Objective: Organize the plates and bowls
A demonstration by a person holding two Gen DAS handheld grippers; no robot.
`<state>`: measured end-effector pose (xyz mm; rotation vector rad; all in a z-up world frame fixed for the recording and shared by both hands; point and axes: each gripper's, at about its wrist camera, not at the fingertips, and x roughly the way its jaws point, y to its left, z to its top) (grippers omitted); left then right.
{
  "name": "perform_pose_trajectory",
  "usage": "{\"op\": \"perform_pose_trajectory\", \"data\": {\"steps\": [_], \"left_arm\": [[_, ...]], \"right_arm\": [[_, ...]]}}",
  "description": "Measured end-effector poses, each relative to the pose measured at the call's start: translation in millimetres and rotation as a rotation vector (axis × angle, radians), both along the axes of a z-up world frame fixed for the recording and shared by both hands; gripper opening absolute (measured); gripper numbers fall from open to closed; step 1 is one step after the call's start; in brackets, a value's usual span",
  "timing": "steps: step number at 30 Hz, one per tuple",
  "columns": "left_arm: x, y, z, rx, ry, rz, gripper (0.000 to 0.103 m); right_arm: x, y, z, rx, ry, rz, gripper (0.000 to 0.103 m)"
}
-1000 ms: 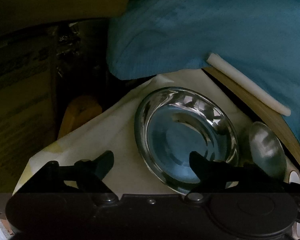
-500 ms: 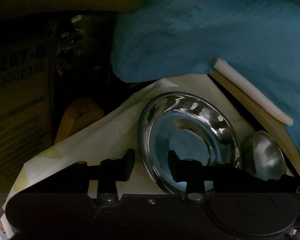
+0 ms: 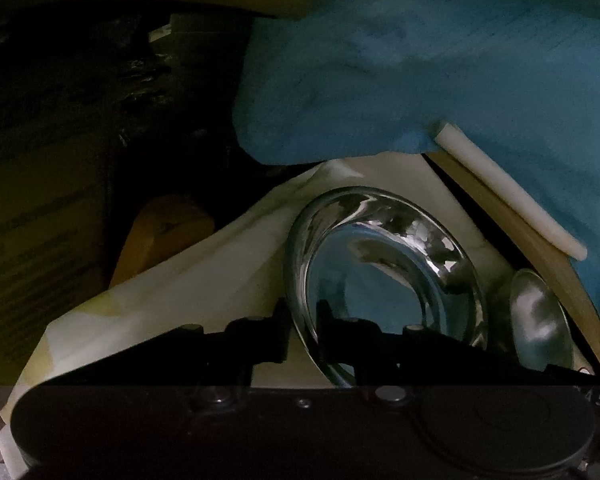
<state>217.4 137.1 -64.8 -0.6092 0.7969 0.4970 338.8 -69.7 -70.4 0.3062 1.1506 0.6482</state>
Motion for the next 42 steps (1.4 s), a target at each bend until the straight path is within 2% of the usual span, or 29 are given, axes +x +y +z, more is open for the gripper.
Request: {"op": "perform_pose_trajectory", "data": {"steps": [14, 20, 28, 35, 42], "left_arm": [[-25.2, -5.8, 11.6, -0.003, -0.059, 0.019, 0.014], [-35.7, -17.8, 27.3, -0.01, -0.098, -0.015, 0.014], [-36.1, -54.4, 49.3, 0.034, -0.14, -0.158, 0.015], [-23.7, -99.1, 54.3, 0.061, -0.16, -0.352, 0.017], [-7.7, -143.6, 49.9, 0.04, -0.153, -0.524, 0.018]], "right_arm": [[-19.3, 6.0, 24.8, -0.013, -0.155, 0.102, 0.014], [-32.6, -9.2, 43.0, 0.001, -0.223, 0.132, 0.015], [-48.9, -58.8, 61.0, 0.026, -0.263, 0.096, 0.017], [-62.0, -107.2, 67.3, 0.013, -0.27, 0.0, 0.017], [-79.4, -162.5, 67.3, -0.016, -0.256, -0.126, 0.017]]}}
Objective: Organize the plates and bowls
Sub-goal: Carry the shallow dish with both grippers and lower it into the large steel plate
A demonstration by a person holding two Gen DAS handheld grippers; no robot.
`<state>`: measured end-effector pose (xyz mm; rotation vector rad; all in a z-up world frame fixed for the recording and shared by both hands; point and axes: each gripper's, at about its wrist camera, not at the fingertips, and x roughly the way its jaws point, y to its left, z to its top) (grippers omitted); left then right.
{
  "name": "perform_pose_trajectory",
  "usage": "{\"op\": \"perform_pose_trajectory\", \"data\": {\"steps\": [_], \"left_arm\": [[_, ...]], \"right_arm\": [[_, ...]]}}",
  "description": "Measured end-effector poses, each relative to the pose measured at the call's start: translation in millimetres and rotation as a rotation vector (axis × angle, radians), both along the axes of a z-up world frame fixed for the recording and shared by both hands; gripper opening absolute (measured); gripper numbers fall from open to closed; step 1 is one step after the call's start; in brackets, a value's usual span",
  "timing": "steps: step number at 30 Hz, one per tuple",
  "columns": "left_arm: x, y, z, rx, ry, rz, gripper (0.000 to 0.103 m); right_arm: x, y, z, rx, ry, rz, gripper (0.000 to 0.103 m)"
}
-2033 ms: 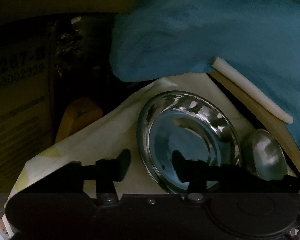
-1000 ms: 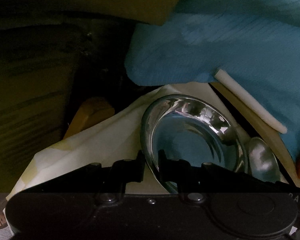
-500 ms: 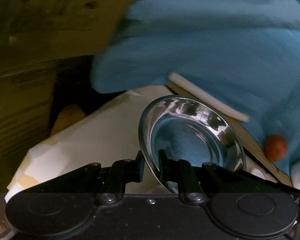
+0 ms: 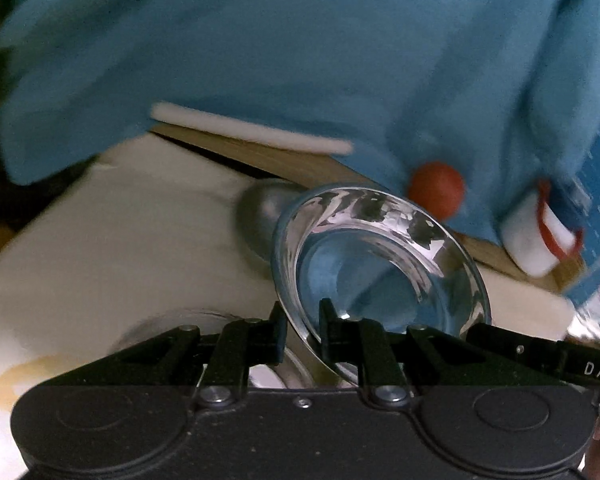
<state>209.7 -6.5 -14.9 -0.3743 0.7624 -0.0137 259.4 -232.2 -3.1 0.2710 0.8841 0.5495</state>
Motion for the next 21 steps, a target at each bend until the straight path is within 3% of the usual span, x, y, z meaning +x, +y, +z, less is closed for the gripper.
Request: {"op": "perform_pose_trajectory", "data": {"steps": [8, 21], "left_arm": [[8.6, -30.9, -12.3, 0.019, 0.051, -0.123, 0.019], [1.9, -55.8, -22.7, 0.06, 0.17, -0.252, 0.023]], "right_arm": [[-10.6, -37.4, -13.4, -0.006, 0.051, -0.07, 0.018], [-20.5, -65.8, -30.8, -0.043, 0.155, -0.041, 0.019]]}}
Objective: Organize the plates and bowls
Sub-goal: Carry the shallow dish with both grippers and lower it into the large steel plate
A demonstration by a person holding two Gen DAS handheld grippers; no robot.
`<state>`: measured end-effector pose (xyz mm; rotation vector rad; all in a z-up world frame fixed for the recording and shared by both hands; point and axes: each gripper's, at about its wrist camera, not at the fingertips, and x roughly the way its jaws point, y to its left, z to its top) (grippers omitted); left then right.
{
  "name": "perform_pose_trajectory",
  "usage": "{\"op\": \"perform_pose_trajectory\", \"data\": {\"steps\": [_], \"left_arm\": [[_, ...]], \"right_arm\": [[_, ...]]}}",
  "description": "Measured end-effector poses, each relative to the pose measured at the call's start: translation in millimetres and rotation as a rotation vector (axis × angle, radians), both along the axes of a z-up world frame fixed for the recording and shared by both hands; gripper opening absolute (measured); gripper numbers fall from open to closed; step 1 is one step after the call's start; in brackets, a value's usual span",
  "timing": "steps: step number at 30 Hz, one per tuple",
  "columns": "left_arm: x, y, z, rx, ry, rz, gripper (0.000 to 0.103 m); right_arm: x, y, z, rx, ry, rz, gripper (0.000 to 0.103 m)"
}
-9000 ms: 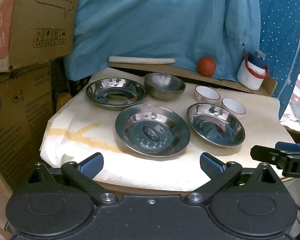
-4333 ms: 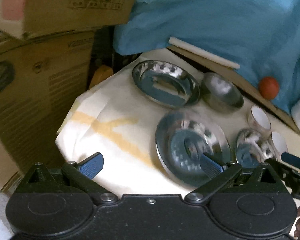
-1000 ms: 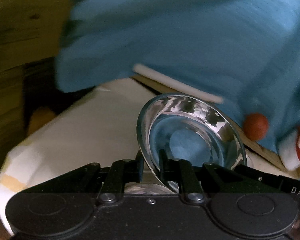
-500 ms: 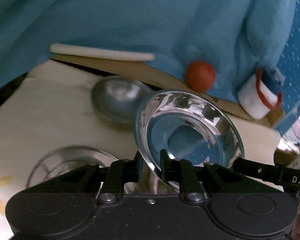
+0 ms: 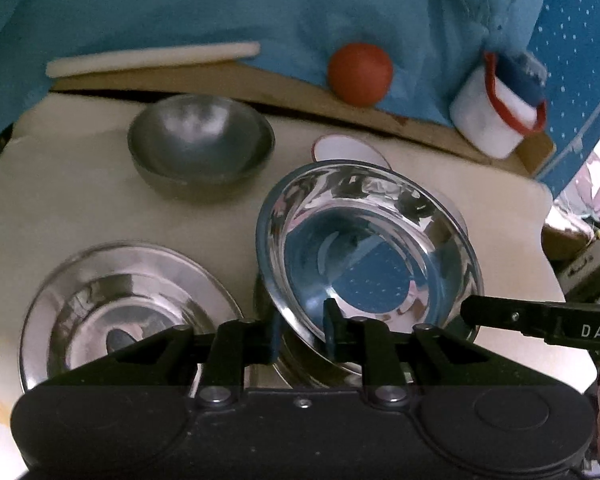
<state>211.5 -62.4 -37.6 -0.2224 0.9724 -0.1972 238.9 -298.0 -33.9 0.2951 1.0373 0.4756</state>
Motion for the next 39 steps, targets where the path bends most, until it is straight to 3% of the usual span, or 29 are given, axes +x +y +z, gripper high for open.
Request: {"op": "perform_pose_trajectory", "data": {"steps": [6, 39], "left_arm": [[-2.2, -3.9, -4.5, 0.007, 0.048, -0.011, 0.023], [1.5, -10.1, 0.6, 0.038, 0.112, -0.047, 0.027]], "right_arm": [[-0.9, -5.7, -9.1, -0.007, 0.043, 0.014, 0.019], [17.2, -5.9, -17.7, -0.018, 0.132, 0.065, 0.022]]}}
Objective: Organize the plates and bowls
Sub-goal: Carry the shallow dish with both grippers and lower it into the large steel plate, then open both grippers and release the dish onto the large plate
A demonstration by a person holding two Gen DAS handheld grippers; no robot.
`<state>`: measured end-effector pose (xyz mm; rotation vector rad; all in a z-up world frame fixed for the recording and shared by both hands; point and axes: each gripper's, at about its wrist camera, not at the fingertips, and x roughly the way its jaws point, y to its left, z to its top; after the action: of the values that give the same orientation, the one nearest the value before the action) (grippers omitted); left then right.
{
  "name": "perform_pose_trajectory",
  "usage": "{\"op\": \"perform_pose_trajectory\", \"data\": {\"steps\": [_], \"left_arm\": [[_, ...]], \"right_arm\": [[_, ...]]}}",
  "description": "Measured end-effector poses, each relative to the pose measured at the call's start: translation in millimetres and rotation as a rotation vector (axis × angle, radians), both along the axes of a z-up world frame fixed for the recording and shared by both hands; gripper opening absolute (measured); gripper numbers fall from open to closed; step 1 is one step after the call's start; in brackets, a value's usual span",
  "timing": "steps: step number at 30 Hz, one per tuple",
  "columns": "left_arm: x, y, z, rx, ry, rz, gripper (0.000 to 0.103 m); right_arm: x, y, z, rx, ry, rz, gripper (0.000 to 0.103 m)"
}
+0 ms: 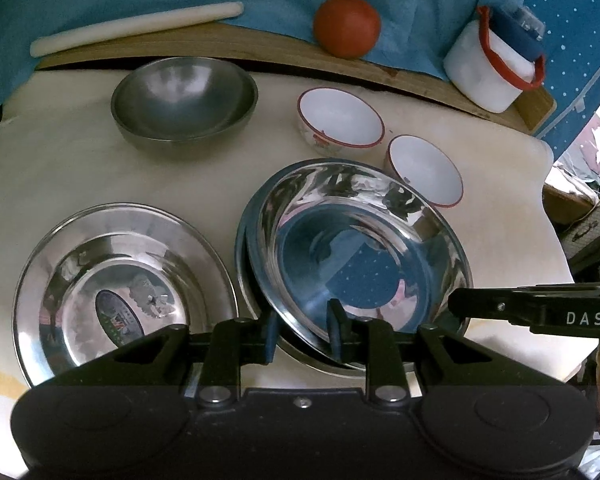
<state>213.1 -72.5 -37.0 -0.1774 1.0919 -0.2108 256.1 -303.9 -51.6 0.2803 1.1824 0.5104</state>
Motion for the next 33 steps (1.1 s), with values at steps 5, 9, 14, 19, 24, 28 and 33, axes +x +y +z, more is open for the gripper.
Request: {"op": "perform_pose_trajectory", "data": {"steps": [5, 9, 14, 19, 24, 28, 33], "left_arm": [[0.5, -0.4, -0.1, 0.003, 0.004, 0.0, 0.027], [0.4, -0.7, -0.2, 0.007, 0.006, -0.002, 0.027], [0.2, -1.2, 0.8, 0.014, 0.008, -0.001, 0.027], [-1.3, -0.7, 2.7, 0.025, 0.012, 0.002, 0.028], [-3.3, 3.4, 2.1, 0.022, 0.018, 0.017, 0.028], [-4.0, 6.7, -0.1, 0.012, 0.032, 0.033, 0.028], [-4.1, 7.1, -0.2, 0.011, 0.03, 0.032, 0.031]], "right_arm": [[-0.6, 1.8, 0.0, -0.002, -0.002, 0.004, 0.023], [-0.8, 3.5, 0.0, -0.008, -0.003, 0.015, 0.024], [-0.4, 5.0, -1.2, -0.01, -0.004, 0.03, 0.025], [1.2, 6.7, -2.6, -0.005, -0.002, 0.045, 0.026], [3.1, 8.3, -3.2, -0.002, -0.003, 0.06, 0.027], [3.9, 7.9, -2.6, -0.025, -0.006, 0.062, 0.03], [1.7, 7.6, -2.1, -0.029, -0.012, 0.051, 0.031]]}}
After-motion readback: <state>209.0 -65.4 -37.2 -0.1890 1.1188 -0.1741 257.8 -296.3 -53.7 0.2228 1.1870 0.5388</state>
